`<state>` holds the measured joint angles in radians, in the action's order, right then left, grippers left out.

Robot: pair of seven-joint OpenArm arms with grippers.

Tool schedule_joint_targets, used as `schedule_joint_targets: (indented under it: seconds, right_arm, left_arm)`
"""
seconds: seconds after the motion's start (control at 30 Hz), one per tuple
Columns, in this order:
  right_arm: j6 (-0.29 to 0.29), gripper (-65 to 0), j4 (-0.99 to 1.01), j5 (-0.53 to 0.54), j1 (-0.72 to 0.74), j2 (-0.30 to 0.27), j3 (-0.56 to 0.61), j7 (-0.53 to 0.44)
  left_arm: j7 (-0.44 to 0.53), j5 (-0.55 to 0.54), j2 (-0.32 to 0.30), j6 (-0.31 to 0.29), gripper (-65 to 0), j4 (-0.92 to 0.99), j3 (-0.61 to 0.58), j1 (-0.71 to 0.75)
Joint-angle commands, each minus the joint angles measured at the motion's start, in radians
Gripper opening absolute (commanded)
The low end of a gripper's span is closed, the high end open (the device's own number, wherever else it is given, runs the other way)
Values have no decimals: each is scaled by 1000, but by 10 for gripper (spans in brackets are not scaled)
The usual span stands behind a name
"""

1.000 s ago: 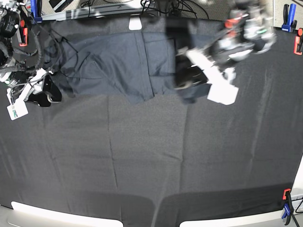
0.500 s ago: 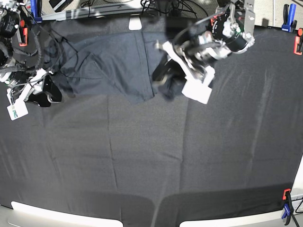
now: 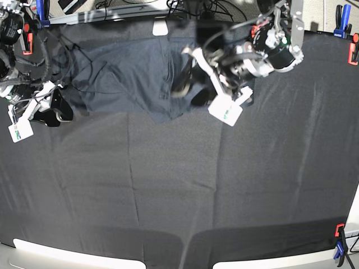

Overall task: Layout the t-shirt on the table in an organized manner, then fold the t-shirt properly
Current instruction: 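Grasp the shirt's end with the left gripper and fold it toward the right gripper, then grasp the folded bundle's end with the right gripper and fold it over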

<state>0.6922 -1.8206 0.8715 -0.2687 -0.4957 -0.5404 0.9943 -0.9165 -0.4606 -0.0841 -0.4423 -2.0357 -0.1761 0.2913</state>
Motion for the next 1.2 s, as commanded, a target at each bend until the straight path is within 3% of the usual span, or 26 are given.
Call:
schedule_joint_targets:
  seconds: [0.0,0.13,0.3,0.43,0.7,0.87,1.17]
  right_arm:
    - [6,-396,-15,23,8,-17,-9,0]
    - [6,-396,-15,6,8,-17,-11,94]
    - [6,-384,9,-113,6,-17,-13,140]
    - [6,-279,76,-109,5,-19,-18,132]
    - [-6,-273,265,-108,6,-64,-34,133]
    - [-8,-273,415,-18,8,-83,-34,140]
    - [6,-273,457,140,8,-34,-34,140]
  left_arm:
    - [40,12,-3,-3,-343,-19,0,-6]
    - [113,119,-56,29,-343,-19,9,-6]
    - [218,83,-130,31,-343,-19,117,16]
    - [219,82,-130,30,-343,-19,258,53]
    - [229,17,-130,-34,-343,-19,473,128]
    - [233,5,-130,-37,-343,-19,500,124]
    - [237,-23,-130,-38,-343,-19,500,124]
